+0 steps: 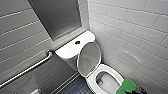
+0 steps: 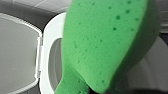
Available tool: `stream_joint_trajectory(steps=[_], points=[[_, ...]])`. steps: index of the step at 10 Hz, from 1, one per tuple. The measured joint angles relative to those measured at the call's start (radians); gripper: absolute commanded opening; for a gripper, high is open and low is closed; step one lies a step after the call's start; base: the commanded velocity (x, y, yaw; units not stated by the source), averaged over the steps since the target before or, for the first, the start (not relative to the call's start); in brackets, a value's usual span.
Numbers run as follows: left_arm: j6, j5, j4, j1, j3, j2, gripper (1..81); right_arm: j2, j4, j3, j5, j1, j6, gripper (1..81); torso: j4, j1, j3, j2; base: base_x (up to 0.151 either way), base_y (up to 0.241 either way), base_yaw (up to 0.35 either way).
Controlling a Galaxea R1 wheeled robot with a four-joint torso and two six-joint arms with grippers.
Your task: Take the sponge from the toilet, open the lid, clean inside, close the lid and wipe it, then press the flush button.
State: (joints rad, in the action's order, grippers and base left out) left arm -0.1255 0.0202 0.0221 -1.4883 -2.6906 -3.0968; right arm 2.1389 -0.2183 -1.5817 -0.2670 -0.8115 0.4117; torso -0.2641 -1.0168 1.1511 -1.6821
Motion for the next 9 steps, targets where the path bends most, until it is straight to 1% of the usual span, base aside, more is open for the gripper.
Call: stream_joint_trajectory(steps=[1, 3, 5, 6, 7, 9], points=[[0.000, 0.000, 0.000, 0.000, 0.000, 0.000, 81.1, -0.007, -0.007, 0.010, -0.023, -0.029, 0.000, 1.0, 0.000, 0.000, 0.000, 0.000, 0.000, 0.000, 0.000], [0.000, 0.000, 0.000, 0.000, 0.000, 0.000, 81.1, -0.005, -0.012, 0.025, -0.013, -0.037, 0.000, 1.0, 0.000, 0.000, 0.000, 0.000, 0.000, 0.000, 0.000], [0.000, 0.002, 0.000, -0.001, 0.000, 0.000, 81.1, 0.008, -0.012, 0.027, -0.022, -0.041, 0.000, 1.0, 0.000, 0.000, 0.000, 0.000, 0.000, 0.000, 0.000], [0.000, 0.003, 0.000, 0.000, 0.000, 0.000, 81.1, 0.011, -0.012, 0.037, 0.005, -0.030, 0.000, 1.0, 0.000, 0.000, 0.000, 0.000, 0.000, 0.000, 0.000], [0.000, 0.004, 0.000, 0.000, 0.000, 0.000, 81.1, 0.018, -0.010, 0.057, 0.054, -0.011, -0.001, 1.0, 0.000, 0.000, 0.000, 0.000, 0.000, 0.000, 0.000], [0.000, 0.007, 0.000, 0.000, 0.000, 0.000, 81.1, 0.050, -0.006, 0.072, 0.140, 0.066, -0.003, 1.0, 0.000, 0.000, 0.000, 0.000, 0.000, 0.000, 0.000]])
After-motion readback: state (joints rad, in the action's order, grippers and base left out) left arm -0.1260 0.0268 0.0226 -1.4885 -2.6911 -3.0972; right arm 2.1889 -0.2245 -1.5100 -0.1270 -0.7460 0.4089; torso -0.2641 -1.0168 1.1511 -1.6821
